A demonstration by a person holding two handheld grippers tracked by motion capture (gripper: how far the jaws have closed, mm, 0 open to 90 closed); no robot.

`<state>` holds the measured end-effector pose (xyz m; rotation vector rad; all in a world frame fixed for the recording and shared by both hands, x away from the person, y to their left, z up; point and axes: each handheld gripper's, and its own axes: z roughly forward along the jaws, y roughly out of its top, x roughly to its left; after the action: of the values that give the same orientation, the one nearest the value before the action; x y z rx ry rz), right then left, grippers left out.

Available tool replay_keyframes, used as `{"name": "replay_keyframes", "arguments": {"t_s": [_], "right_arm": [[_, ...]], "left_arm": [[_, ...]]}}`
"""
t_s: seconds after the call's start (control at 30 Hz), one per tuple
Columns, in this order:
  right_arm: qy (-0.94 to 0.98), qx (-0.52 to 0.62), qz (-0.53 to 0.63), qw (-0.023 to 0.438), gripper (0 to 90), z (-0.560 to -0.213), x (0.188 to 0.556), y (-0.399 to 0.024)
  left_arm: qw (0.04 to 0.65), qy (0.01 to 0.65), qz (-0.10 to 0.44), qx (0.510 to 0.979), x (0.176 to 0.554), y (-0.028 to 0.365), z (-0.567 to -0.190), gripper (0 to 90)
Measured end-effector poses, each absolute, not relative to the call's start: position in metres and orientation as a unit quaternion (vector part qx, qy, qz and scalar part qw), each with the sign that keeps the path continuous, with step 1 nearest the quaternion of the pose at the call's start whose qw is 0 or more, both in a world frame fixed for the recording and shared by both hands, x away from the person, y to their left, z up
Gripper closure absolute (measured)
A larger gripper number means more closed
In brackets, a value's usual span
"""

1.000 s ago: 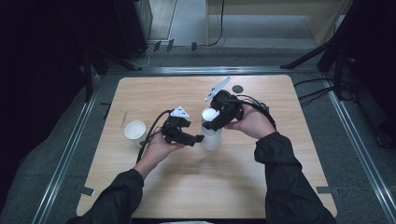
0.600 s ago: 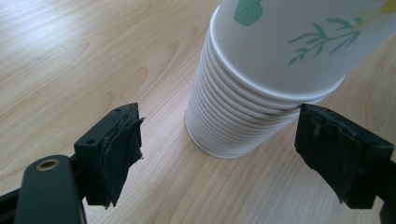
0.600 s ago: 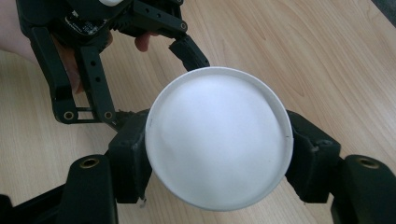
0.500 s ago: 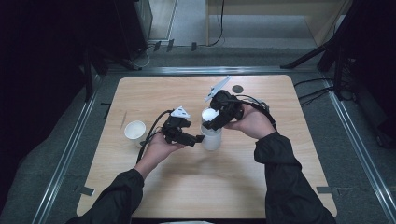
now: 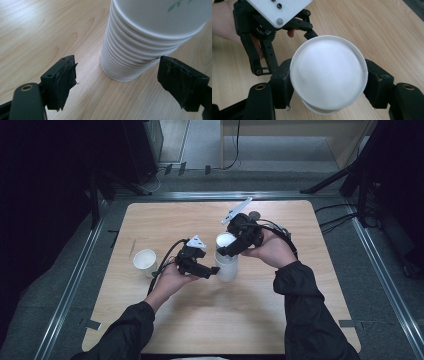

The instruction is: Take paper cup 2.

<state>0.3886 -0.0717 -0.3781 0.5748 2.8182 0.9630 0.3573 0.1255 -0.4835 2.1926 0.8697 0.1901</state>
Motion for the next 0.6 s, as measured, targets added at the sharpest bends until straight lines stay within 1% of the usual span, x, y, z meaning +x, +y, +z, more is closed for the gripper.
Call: {"name": "replay_keyframes", "arguments": {"t_s": [0.23,0.6], "right_arm": [[0.927,0.193,0.317,0.049,33.8,-0.3793,0.3898,-0.0728],[0.93,0.193,0.309,0.053,33.9,-0.3803,0.3893,-0.0705]], "left_arm": [[0.422,0.347,0.063,0.835,0.3562,0.1354,-0.4744,15.7],[0.411,0.346,0.072,0.84,0.3571,0.1304,-0.476,15.6]]}}
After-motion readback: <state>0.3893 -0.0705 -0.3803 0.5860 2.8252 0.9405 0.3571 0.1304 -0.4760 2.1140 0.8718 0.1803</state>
